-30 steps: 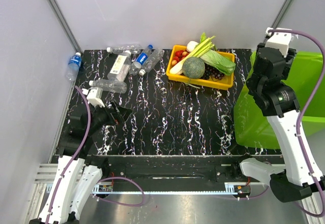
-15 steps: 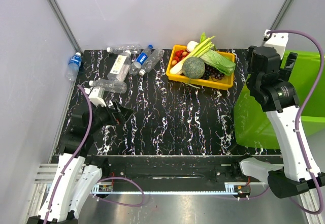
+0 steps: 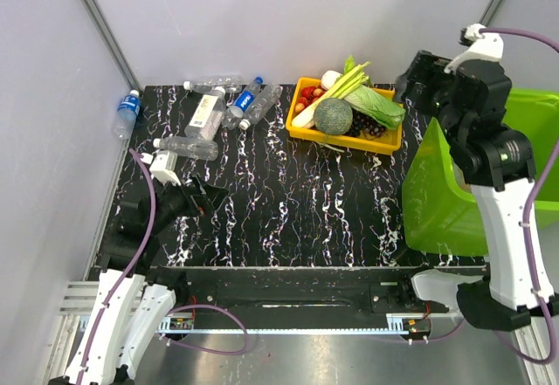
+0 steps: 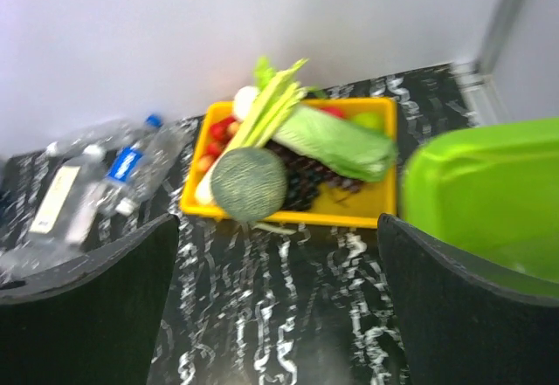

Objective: Put the plastic bottles in the bin
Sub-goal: Place the plastic bottle in the trash bin, then pick up the plastic bottle at the center of the board.

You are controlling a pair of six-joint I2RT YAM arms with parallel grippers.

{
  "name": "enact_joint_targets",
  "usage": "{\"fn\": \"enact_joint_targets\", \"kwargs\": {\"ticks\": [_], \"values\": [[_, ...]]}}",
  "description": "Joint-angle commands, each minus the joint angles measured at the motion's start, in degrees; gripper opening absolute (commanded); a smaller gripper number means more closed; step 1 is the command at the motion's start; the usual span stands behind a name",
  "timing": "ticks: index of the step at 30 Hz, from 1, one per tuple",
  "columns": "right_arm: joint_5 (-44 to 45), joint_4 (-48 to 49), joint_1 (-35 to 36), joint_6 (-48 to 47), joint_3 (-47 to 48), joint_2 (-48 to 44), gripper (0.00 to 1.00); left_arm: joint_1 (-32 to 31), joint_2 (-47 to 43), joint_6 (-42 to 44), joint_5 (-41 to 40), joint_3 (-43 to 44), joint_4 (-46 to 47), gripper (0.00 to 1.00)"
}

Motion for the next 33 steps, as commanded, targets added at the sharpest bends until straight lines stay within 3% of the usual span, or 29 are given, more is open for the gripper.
{"fn": "enact_joint_targets", "kwargs": {"ticks": [1, 5, 11, 21, 28, 30, 33], "values": [[-14.3, -0.7, 2.4, 4.7, 3.4, 5.0, 0.99, -0.2, -1.0, 0.6, -1.7, 0.3, 2.0, 0.99], [-9.0, -1.1, 9.4, 3.6, 3.1, 6.7, 0.99, -0.2, -0.4, 0.6, -1.9, 0.0, 2.0, 0.99], [-9.3, -1.1, 17.5, 3.9, 2.0, 11.5, 0.99, -0.2, 1.5, 0.6, -2.6, 0.3, 1.6, 0.99], [-11.4, 10.4, 25.0, 6.6, -15.0, 13.6, 0.99, -0.1, 5.0, 0.5, -6.1, 0.5, 0.9, 0.99], [-14.1, 14.8, 25.4, 4.9, -23.8, 10.9, 0.99, 0.0, 19.8, -5.5, -13.8, 2.5, 0.7, 0.99], [-14.5, 16.9, 25.3, 4.7, -26.1, 9.4, 0.99, 0.2, 25.0, -5.9, -14.7, 5.8, 1.0, 0.99], [-20.1, 22.7, 25.4, 4.3, -30.9, 5.9, 0.99, 1.3, 33.8, -10.0, -22.7, 15.6, -4.0, 0.99]]}}
